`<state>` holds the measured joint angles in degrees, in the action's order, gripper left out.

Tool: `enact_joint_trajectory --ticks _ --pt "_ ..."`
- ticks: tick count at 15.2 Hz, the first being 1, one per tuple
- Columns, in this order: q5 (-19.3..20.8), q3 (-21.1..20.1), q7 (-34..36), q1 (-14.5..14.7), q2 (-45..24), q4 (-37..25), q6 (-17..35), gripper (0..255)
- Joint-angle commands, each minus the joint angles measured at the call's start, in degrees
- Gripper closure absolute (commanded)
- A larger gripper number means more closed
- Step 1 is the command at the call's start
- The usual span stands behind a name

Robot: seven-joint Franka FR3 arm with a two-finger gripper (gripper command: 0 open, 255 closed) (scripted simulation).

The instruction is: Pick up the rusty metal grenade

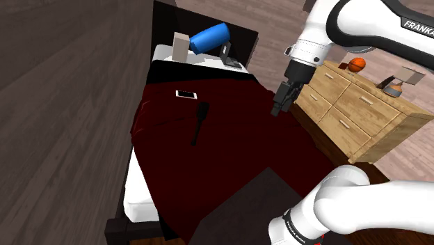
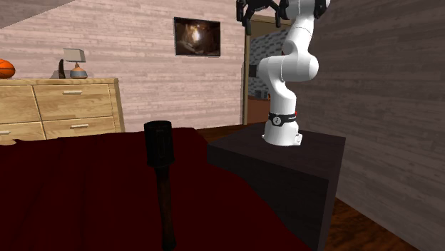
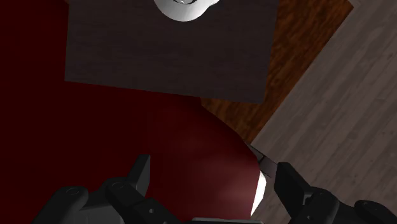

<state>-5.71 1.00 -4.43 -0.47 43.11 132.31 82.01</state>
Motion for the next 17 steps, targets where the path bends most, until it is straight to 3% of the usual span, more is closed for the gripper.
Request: enact_joint_trajectory --ticks 1,9,17 --pt "0.0 0.0 0.0 0.0 0.0 0.0 0.0 0" --pt "1.8 0.0 -2.4 0.1 -15.6 -3.5 11.7 0" --pt "3.4 0.1 -4.0 0.1 -32.7 -11.9 20.0 0"
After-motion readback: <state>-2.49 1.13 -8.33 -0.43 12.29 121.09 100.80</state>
